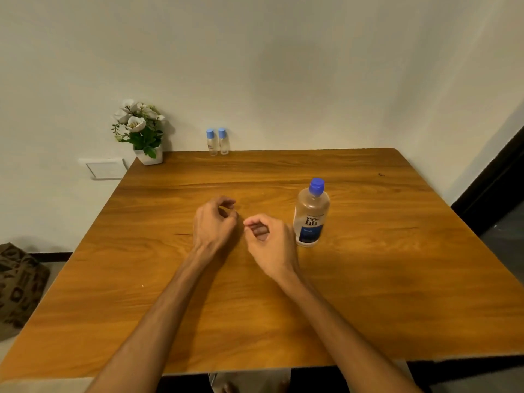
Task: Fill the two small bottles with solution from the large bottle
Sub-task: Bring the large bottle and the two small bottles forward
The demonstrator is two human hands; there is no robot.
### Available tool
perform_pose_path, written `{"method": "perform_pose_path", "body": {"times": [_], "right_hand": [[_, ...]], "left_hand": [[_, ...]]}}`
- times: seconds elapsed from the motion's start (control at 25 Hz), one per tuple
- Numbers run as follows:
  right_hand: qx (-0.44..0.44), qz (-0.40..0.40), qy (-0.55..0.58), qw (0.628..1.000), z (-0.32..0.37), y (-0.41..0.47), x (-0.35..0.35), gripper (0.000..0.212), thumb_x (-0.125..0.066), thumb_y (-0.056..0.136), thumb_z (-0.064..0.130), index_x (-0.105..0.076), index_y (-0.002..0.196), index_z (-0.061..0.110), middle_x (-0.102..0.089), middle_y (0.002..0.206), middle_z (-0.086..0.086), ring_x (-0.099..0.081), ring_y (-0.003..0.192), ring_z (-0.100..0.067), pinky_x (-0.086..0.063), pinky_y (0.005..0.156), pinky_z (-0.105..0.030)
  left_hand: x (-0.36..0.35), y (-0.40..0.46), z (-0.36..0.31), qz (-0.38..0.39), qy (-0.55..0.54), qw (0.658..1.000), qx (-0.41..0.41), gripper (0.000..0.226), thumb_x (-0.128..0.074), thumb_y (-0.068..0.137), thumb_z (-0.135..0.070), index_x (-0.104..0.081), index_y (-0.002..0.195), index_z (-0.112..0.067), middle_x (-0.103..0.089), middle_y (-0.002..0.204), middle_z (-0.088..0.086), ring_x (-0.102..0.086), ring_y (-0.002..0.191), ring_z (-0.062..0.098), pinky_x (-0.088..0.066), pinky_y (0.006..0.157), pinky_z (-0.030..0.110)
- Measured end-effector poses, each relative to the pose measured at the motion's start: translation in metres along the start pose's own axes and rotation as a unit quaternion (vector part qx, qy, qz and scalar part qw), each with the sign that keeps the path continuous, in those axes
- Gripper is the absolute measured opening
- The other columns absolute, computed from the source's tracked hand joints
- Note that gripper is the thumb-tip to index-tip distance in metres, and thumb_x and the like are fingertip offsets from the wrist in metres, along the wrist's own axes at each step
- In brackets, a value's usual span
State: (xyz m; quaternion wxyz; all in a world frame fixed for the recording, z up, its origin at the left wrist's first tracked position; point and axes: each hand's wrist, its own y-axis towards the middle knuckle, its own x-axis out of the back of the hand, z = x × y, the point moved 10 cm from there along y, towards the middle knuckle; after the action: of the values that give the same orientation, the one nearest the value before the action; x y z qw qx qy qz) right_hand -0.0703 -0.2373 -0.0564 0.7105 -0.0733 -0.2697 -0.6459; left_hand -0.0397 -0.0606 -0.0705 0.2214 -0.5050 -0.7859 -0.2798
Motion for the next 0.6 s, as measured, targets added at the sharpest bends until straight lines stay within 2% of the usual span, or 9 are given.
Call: {"method": "perform_pose_path", "body": {"times": [0.12, 0.2, 0.28, 0.32, 0.44, 0.52, 0.6], "right_hand": [[-0.011, 0.029, -0.023, 0.999, 0.017, 0.053, -0.045, 0.032, -0.075, 0.094, 0.022, -0.072, 0.125, 0.025, -0.078, 0.111, 0.009, -0.071, 0.086, -0.001, -0.052, 0.067, -0.009], [-0.032, 0.000, -0.015, 0.999, 0.020, 0.107, -0.066, 0.037, -0.075, 0.094, 0.021, -0.068, 0.131, 0.023, -0.074, 0.123, 0.005, -0.072, 0.100, -0.009, -0.054, 0.075, -0.015], [-0.063, -0.055, -0.005, 0.996, 0.016, 0.166, -0.076, 0.037, -0.075, 0.094, 0.017, -0.068, 0.129, 0.019, -0.073, 0.125, 0.001, -0.070, 0.111, -0.017, -0.055, 0.087, -0.027], [-0.078, -0.079, -0.001, 0.994, 0.012, 0.195, -0.080, 0.036, -0.075, 0.094, 0.016, -0.068, 0.129, 0.017, -0.073, 0.124, 0.000, -0.069, 0.113, -0.019, -0.053, 0.087, -0.029], [-0.114, -0.116, -0.024, 0.986, -0.003, 0.264, -0.093, 0.042, -0.076, 0.095, 0.026, -0.064, 0.134, 0.015, -0.072, 0.126, -0.004, -0.069, 0.111, -0.022, -0.046, 0.078, -0.029], [-0.121, -0.115, -0.056, 0.984, -0.015, 0.295, -0.108, 0.045, -0.073, 0.098, 0.034, -0.061, 0.136, 0.014, -0.071, 0.128, -0.006, -0.068, 0.107, -0.023, -0.050, 0.079, -0.032], [-0.122, -0.123, -0.083, 0.981, -0.026, 0.316, -0.120, 0.040, -0.071, 0.099, 0.037, -0.064, 0.131, 0.015, -0.071, 0.122, -0.006, -0.066, 0.099, -0.022, -0.056, 0.082, -0.036]], "left_hand": [[0.020, 0.040, 0.022, -0.026, 0.016, 1.000, 0.003, 0.030, -0.066, 0.095, -0.020, -0.073, 0.124, -0.016, -0.077, 0.112, 0.002, -0.070, 0.089, 0.014, -0.061, 0.077, 0.032], [0.031, 0.078, 0.035, -0.044, 0.023, 0.999, 0.002, 0.030, -0.066, 0.098, -0.023, -0.071, 0.126, -0.013, -0.076, 0.113, 0.004, -0.072, 0.086, 0.018, -0.063, 0.077, 0.036], [0.037, 0.123, 0.045, -0.063, 0.028, 0.998, 0.001, 0.032, -0.066, 0.099, -0.027, -0.070, 0.127, -0.012, -0.076, 0.115, 0.004, -0.073, 0.086, 0.019, -0.065, 0.078, 0.039], [0.038, 0.146, 0.049, -0.076, 0.033, 0.997, 0.005, 0.034, -0.067, 0.098, -0.029, -0.069, 0.128, -0.012, -0.076, 0.115, 0.004, -0.073, 0.089, 0.020, -0.064, 0.082, 0.041], [0.034, 0.207, 0.051, -0.102, 0.058, 0.993, 0.013, 0.046, -0.069, 0.096, -0.034, -0.063, 0.136, -0.013, -0.074, 0.122, 0.007, -0.071, 0.105, 0.023, -0.060, 0.093, 0.041], [0.021, 0.241, 0.053, -0.097, 0.066, 0.993, 0.016, 0.052, -0.070, 0.096, -0.037, -0.058, 0.140, -0.012, -0.070, 0.130, 0.009, -0.069, 0.113, 0.026, -0.057, 0.094, 0.041], [0.005, 0.267, 0.059, -0.082, 0.070, 0.994, 0.019, 0.052, -0.068, 0.098, -0.041, -0.056, 0.139, -0.011, -0.068, 0.131, 0.011, -0.068, 0.114, 0.027, -0.056, 0.093, 0.041]]}}
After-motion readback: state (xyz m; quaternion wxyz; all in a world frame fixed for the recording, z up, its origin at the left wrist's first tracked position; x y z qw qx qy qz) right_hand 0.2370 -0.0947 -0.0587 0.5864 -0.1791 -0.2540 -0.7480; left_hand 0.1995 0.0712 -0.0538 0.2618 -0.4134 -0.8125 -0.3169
